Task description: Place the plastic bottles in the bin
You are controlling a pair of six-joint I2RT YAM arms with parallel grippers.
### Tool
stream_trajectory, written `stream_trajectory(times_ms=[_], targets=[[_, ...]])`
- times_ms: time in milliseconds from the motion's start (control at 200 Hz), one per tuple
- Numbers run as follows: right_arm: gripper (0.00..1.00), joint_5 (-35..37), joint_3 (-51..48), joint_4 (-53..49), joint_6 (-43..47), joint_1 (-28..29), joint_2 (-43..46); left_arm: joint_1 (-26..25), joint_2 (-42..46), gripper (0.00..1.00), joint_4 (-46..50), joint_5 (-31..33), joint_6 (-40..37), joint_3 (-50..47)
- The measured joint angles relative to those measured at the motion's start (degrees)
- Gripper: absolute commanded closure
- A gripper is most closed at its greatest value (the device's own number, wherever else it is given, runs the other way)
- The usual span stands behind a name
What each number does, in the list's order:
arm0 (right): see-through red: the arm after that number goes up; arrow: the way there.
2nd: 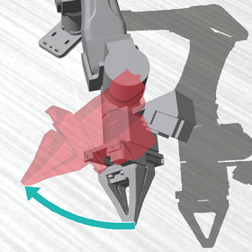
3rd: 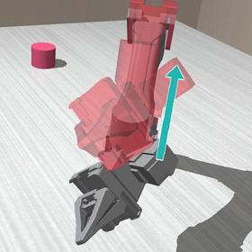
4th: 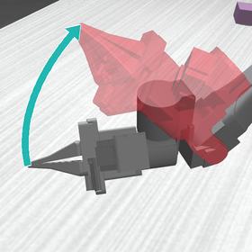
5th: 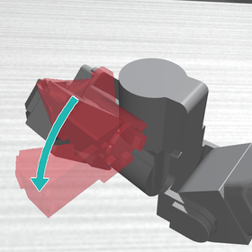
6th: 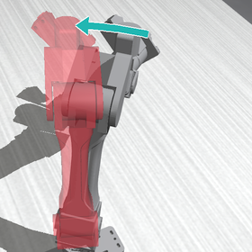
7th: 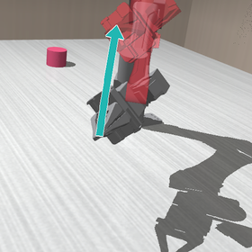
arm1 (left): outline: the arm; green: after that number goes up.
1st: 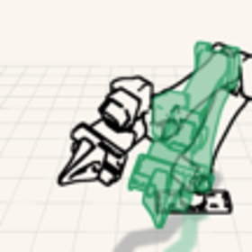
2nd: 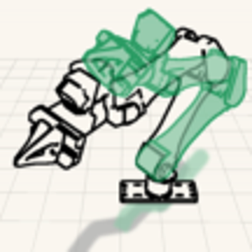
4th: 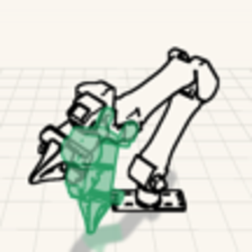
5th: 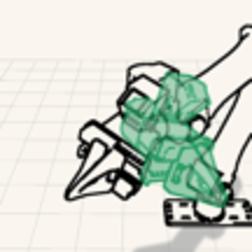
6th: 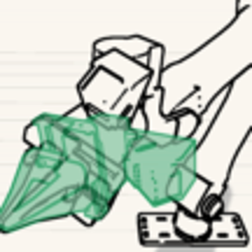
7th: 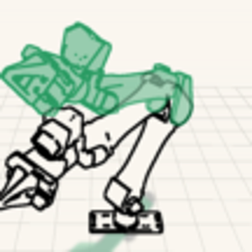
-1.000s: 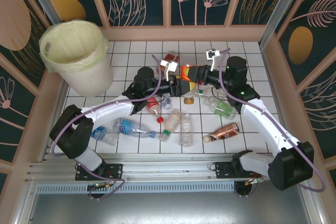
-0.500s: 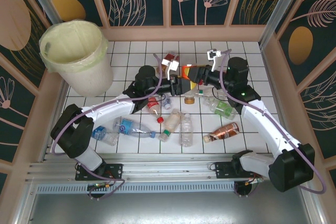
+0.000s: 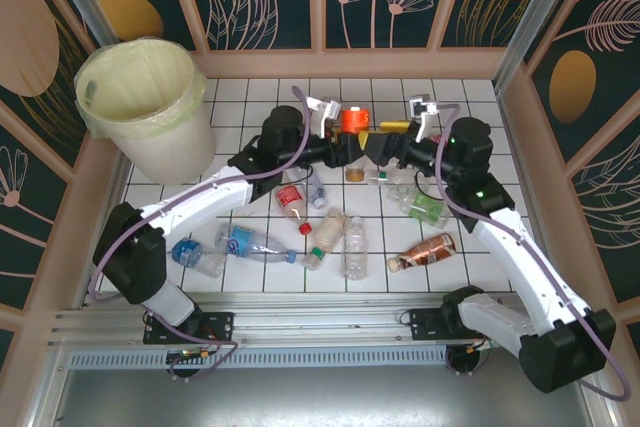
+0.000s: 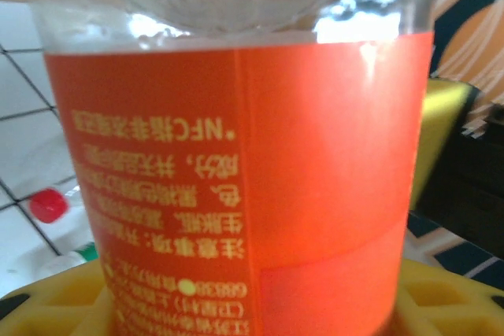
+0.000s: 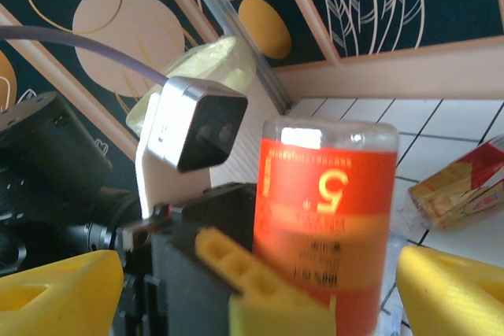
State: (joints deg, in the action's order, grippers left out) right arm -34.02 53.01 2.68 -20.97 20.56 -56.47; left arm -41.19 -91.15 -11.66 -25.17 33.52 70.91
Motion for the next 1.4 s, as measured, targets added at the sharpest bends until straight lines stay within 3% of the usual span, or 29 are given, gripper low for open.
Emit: stream_trajectory(times_ms=[410,651,1066,1401], targets=[[0.11,10.05,-2.95,-10.01,3.98,0.0,7.5,9.75,4.09,0.49,21.62,12.41,-8.11,16.41],[0.11,11.61,-6.25,-12.79,4.42,0.04,7.93,16.9,5.95,0.49,30.95,16.96,-11.32,22.38],[0.11,11.74,-6.88,-12.81,5.64,0.35,7.39,29.09,5.49,0.49,40.48,18.38,-13.81,30.32],[0.12,12.13,-8.48,-12.79,5.95,0.92,7.13,36.68,-0.61,0.49,46.25,21.35,-16.83,40.04]])
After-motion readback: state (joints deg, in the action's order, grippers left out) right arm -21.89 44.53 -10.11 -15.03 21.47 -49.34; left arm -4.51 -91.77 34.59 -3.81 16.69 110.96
